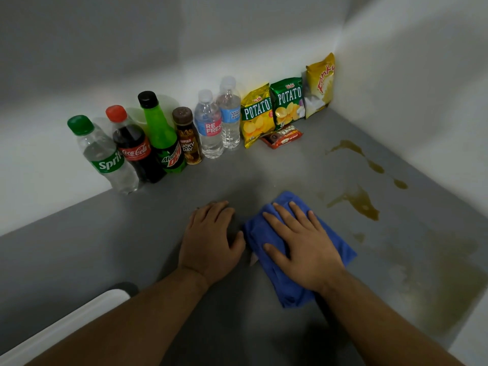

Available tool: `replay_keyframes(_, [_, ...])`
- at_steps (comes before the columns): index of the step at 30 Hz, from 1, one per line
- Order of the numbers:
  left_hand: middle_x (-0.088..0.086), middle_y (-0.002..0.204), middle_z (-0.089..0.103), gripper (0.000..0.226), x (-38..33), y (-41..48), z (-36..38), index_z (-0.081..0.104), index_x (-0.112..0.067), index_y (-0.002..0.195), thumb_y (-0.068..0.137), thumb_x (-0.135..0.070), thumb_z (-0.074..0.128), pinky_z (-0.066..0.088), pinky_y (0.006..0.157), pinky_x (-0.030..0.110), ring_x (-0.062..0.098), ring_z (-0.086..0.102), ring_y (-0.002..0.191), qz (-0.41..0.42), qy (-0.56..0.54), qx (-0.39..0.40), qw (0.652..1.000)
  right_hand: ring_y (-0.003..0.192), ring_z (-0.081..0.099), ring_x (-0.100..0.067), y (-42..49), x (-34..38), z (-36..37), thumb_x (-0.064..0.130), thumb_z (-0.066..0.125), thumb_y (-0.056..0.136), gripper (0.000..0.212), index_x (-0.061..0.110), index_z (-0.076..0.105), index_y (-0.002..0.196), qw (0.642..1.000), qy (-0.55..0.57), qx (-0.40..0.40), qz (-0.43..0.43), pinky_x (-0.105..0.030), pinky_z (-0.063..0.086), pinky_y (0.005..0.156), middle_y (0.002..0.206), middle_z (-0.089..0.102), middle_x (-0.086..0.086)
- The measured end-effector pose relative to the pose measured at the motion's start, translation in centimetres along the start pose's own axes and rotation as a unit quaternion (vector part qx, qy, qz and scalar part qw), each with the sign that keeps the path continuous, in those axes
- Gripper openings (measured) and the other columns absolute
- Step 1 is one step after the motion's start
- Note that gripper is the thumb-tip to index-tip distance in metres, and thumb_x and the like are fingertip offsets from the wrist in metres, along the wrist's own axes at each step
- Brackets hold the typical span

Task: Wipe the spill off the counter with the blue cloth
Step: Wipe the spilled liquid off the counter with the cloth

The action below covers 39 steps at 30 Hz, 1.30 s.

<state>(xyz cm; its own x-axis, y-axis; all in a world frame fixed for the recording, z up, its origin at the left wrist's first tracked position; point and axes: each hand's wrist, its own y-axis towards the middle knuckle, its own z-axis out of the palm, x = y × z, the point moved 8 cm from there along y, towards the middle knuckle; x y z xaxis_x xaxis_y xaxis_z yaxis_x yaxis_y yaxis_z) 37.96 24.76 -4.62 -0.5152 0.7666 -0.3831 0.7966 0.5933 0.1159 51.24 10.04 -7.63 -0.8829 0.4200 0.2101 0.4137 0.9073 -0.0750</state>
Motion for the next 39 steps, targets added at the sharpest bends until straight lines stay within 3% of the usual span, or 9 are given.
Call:
replay_keyframes(3, [0.006,0.142,0.058,0.053,1.2,0.6,-0.9,0.062,-0.013,0.131,0.087,-0.042,0.057,0.046,0.108,0.046,0.028,0.054,0.129,0.007,-0.016,-0.01,1.0,0.159,-0.008,-0.017,0.5,-2.6,-0.6,0.08,0.015,0.097,0.073,0.048,0.006,0.163,1.0,-0.001,-0.004,0.026,-0.05,-0.002,0.128,0.172,0.004,0.018])
replay_keyframes(8, [0.006,0.143,0.058,0.05,4.1,2.3,-2.3,0.062,-0.014,0.132,0.088,-0.038,0.065,0.038,0.114,0.044,0.027,0.052,0.132,-0.011,0.016,-0.035,0.999,0.159,-0.007,-0.027,5.2,-2.4,-1.3,0.076,0.009,0.096,0.076,0.043,0.0,0.164,0.994,-0.025,-0.003,0.106,-0.056,-0.003,0.127,0.174,-0.001,0.008])
replay_keyframes(12, [0.005,0.148,0.054,0.052,4.8,2.8,-1.8,0.06,-0.018,0.135,0.089,-0.042,0.062,0.036,0.118,0.046,0.025,0.047,0.137,-0.02,0.027,-0.026,0.999,0.159,-0.012,-0.023,5.1,-0.2,-0.4,0.075,0.009,0.099,0.072,0.043,-0.001,0.164,0.999,-0.022,-0.002,0.046,-0.047,-0.013,0.125,0.173,-0.004,0.013])
replay_keyframes(15, [0.002,0.15,0.052,0.053,5.0,2.7,-1.5,0.058,-0.02,0.136,0.089,-0.046,0.057,0.037,0.118,0.047,0.022,0.044,0.139,-0.02,0.027,-0.028,0.999,0.159,-0.008,-0.016,3.3,-1.0,-0.4,0.079,0.013,0.098,0.072,0.048,0.006,0.163,1.0,0.002,-0.003,-0.004,-0.047,-0.003,0.128,0.17,0.0,0.021])
replay_keyframes(23, [0.0,0.15,0.05,0.055,5.1,2.8,-1.3,0.055,-0.021,0.138,0.089,-0.048,0.054,0.036,0.119,0.049,0.022,0.042,0.139,-0.023,0.031,-0.027,0.999,0.159,-0.005,-0.028,8.8,-2.4,-1.3,0.073,0.015,0.098,0.075,0.041,0.003,0.164,0.994,-0.028,0.006,0.108,-0.056,-0.001,0.127,0.174,0.0,0.007])
replay_keyframes(31, [0.002,0.148,0.052,0.051,5.1,2.9,-1.3,0.059,-0.019,0.132,0.089,-0.044,0.054,0.039,0.116,0.049,0.024,0.045,0.136,-0.02,0.024,-0.029,0.999,0.159,-0.008,-0.016,6.3,0.1,-0.4,0.078,0.006,0.097,0.074,0.045,0.003,0.164,1.0,-0.013,0.009,-0.005,-0.05,0.001,0.129,0.171,-0.001,0.018])
replay_keyframes(35, [0.001,0.149,0.05,0.053,5.2,2.9,-1.1,0.057,-0.019,0.136,0.09,-0.046,0.052,0.037,0.118,0.05,0.023,0.043,0.137,-0.021,0.029,-0.024,0.999,0.16,-0.002,-0.02,8.0,-2.5,-1.4,0.076,0.009,0.096,0.075,0.044,0.005,0.164,0.998,-0.027,0.0,0.051,-0.05,0.001,0.128,0.173,0.006,0.012])
replay_keyframes(39, [0.003,0.146,0.052,0.052,5.1,3.0,-1.1,0.058,-0.018,0.133,0.089,-0.045,0.053,0.04,0.114,0.052,0.025,0.044,0.135,-0.02,0.03,-0.028,0.999,0.159,-0.003,-0.029,11.9,-0.6,-1.2,0.069,0.013,0.1,0.073,0.036,0.003,0.165,0.994,-0.031,0.002,0.101,-0.056,-0.001,0.126,0.175,0.001,0.005])
